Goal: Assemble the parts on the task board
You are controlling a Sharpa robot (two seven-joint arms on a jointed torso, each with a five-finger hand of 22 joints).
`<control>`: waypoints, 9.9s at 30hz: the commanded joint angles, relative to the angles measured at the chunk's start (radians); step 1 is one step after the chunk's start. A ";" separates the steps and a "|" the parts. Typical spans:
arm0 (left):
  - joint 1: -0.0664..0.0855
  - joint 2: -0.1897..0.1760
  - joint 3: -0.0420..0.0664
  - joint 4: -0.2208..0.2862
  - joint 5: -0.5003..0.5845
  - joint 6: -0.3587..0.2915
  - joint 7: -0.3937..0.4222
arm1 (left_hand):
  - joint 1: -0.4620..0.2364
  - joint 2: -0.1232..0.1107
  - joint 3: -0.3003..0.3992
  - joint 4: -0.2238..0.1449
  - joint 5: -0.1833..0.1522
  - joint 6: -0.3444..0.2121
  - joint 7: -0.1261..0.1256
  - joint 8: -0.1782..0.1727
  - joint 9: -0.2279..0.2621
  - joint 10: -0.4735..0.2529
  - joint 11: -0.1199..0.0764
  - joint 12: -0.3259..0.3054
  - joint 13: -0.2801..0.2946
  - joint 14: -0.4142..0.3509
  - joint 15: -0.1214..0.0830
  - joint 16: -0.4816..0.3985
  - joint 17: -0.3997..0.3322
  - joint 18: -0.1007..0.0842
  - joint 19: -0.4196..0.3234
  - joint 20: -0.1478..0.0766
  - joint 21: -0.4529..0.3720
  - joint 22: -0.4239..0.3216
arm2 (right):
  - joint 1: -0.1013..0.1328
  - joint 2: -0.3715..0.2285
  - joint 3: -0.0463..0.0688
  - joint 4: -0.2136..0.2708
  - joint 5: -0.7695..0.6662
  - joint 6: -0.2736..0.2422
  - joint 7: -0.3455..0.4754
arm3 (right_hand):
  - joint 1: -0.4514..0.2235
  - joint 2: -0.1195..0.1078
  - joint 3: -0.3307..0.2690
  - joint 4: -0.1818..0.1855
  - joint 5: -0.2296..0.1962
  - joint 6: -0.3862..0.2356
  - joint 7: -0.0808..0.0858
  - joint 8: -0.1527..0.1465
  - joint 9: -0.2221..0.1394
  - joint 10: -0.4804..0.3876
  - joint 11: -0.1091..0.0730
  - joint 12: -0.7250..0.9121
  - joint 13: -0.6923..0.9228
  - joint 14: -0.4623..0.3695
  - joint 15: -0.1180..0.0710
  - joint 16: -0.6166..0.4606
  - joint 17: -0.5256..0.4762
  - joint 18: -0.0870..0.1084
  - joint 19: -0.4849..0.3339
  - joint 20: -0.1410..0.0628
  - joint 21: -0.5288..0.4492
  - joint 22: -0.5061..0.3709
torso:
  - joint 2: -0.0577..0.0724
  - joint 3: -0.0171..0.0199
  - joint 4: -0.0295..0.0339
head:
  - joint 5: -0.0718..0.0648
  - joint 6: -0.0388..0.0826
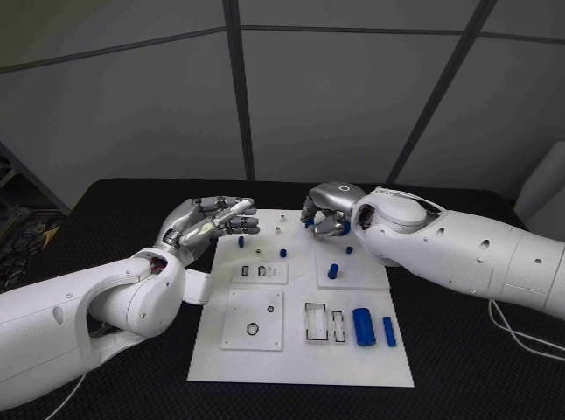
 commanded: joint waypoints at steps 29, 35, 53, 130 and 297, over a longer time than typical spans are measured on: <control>0.016 0.003 0.004 0.003 -0.006 0.018 0.001 | -0.006 0.009 -0.007 -0.002 0.006 0.000 0.012 -0.007 -0.001 0.003 0.003 -0.004 -0.001 0.004 0.002 -0.004 -0.002 -0.020 0.006 -0.003 0.006 -0.001 | 0.003 0.196 0.001 -0.225 -0.005 -0.118 0.052 | 0.008 -0.009 0.015 -0.001 0.002 0.002 0.005 -0.003 0.002 0.021 -0.019 -0.005 -0.001 0.010 -0.004 0.003 -0.003 -0.019 0.013 -0.005 0.003 0.097 | 0.024 -0.0094 0.0135 | 0.003 0.018; 0.021 0.003 0.004 0.003 -0.006 0.019 0.000 | -0.006 0.009 -0.007 -0.002 0.006 0.000 0.012 -0.007 -0.001 0.003 0.003 -0.004 -0.001 0.004 0.002 -0.004 -0.002 -0.020 0.006 -0.003 0.006 -0.001 | 0.003 0.203 0.001 -0.238 -0.005 -0.097 0.054 | 0.007 -0.010 0.015 0.000 0.003 0.001 0.005 -0.004 0.002 0.020 -0.018 -0.006 -0.001 0.010 -0.003 0.002 -0.005 -0.019 0.012 -0.005 0.003 0.096 | 0.029 -0.0120 0.0159 | 0.002 0.019; 0.030 0.004 0.004 0.004 -0.006 0.021 -0.004 | -0.006 0.011 -0.008 -0.004 0.006 0.000 0.012 -0.008 -0.002 0.004 0.003 -0.006 -0.001 0.003 0.003 -0.006 -0.003 -0.020 0.005 -0.002 0.005 -0.002 | 0.003 0.212 0.002 -0.262 -0.004 -0.082 0.047 | -0.007 -0.024 0.025 0.007 0.004 -0.013 0.012 -0.010 0.002 -0.016 -0.010 -0.008 -0.010 0.003 0.004 -0.007 -0.023 -0.015 -0.003 -0.001 -0.006 0.074 | 0.029 -0.0124 0.0144 | 0.006 0.014; 0.032 0.003 0.003 -0.036 -0.006 0.053 -0.013 | -0.006 0.017 -0.008 -0.007 0.006 0.001 0.012 -0.009 -0.002 0.005 0.003 -0.008 -0.001 0.001 0.004 -0.010 -0.003 -0.021 0.003 -0.002 0.004 -0.003 | 0.002 -0.087 0.066 -0.045 0.182 0.133 -0.159 | 0.017 -0.136 -0.272 0.379 -0.028 -0.150 -0.012 -0.008 0.000 0.174 -0.054 1.160 1.126 0.070 -0.027 0.305 0.410 -0.054 0.110 -0.028 0.069 0.263 | 0.025 0.0008 -0.0101 | -0.008 0.015; 0.027 0.023 0.003 -0.090 0.030 0.075 -0.013 | -0.008 0.026 -0.013 -0.013 0.006 0.005 0.011 -0.012 -0.002 0.010 0.002 -0.012 0.000 0.002 0.004 -0.015 -0.004 -0.020 0.001 -0.002 0.004 -0.006 | -0.033 -0.323 0.015 0.064 0.461 -0.077 0.204 | 0.086 -0.130 -0.231 0.367 -0.011 -0.170 -0.002 -0.011 -0.033 0.190 -0.047 1.209 1.217 0.064 -0.022 0.296 0.403 -0.054 0.110 -0.022 0.069 0.263 | 0.016 0.0257 -0.0319 | -0.022 0.013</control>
